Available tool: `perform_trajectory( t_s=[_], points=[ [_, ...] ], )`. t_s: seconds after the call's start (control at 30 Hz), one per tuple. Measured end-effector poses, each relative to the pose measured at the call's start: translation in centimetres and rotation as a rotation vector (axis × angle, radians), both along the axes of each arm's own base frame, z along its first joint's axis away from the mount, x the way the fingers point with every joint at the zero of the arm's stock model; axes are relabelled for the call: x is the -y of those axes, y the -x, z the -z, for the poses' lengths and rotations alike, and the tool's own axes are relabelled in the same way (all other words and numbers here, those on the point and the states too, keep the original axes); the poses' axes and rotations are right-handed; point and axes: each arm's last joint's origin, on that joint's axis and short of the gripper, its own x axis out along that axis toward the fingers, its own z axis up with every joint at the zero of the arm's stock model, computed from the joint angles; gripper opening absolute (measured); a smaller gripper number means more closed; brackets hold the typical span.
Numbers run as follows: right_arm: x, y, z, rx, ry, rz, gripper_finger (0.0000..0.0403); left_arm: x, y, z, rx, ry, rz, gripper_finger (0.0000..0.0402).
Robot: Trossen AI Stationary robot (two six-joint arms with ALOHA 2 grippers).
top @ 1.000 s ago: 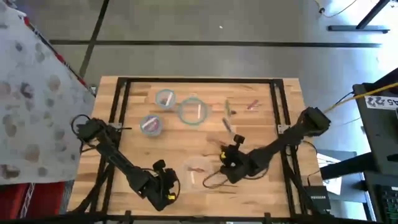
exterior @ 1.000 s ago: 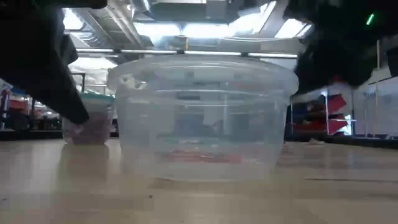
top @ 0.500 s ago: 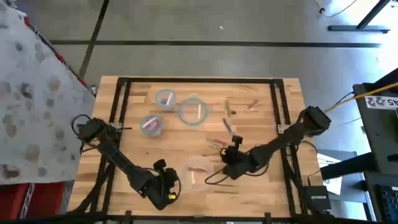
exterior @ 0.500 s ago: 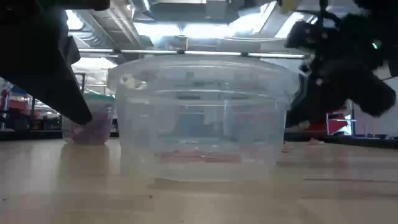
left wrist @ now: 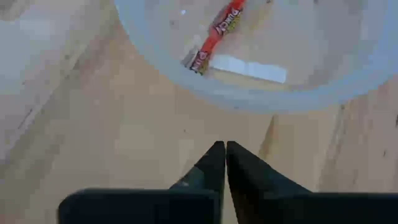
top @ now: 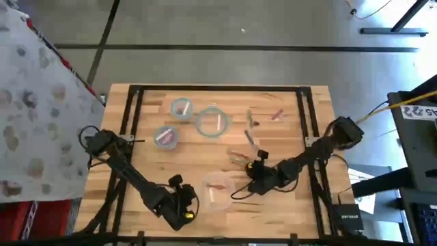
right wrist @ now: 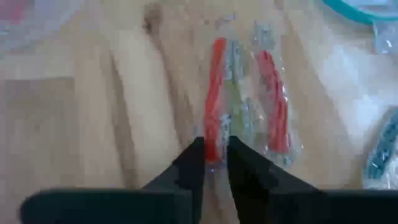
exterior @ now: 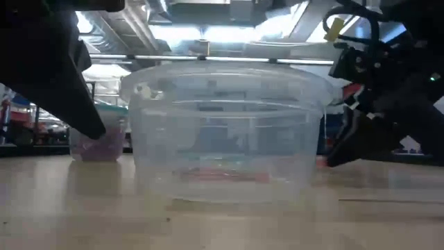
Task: Sort candy
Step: Put the orange candy stick into the large transparent bin
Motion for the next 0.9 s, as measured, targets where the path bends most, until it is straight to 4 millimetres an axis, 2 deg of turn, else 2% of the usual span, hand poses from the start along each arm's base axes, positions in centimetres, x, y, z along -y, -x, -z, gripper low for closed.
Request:
perform_trajectory(
  t_s=[0.27, 0.5, 0.63, 0.7, 0.8, 0.9],
  points=[
    [-0.3, 0.1, -0.5, 0.012, 0.000, -0.011, 0.0001, 0.0, 0.0, 0.0, -0.002, -0.004, 0.005, 0.0000],
    [-1.5, -0.3, -4.7, 0.176, 0.030, -0.034, 0.0000, 0.0, 0.0, 0.0, -0.003, -0.006, 0.008, 0.0000],
    [-3.2, -1.7, -7.5, 0.228, 0.033, -0.187, 0.0000, -0.1, 0.1, 0.0, -0.011, -0.015, 0.011, 0.0000],
    [-4.2, -2.8, -8.6, 0.265, -0.019, -0.291, 0.0000, -0.1, 0.1, 0.0, -0.012, -0.016, 0.011, 0.0000],
    [-5.2, -4.0, -8.9, 0.267, -0.042, -0.387, 0.0000, -0.1, 0.1, 0.0, -0.012, -0.016, 0.011, 0.0000],
    [-5.9, -5.0, -8.4, 0.250, -0.033, -0.402, 0.0000, -0.1, 0.1, 0.0, -0.010, -0.014, 0.010, 0.0000]
  ],
)
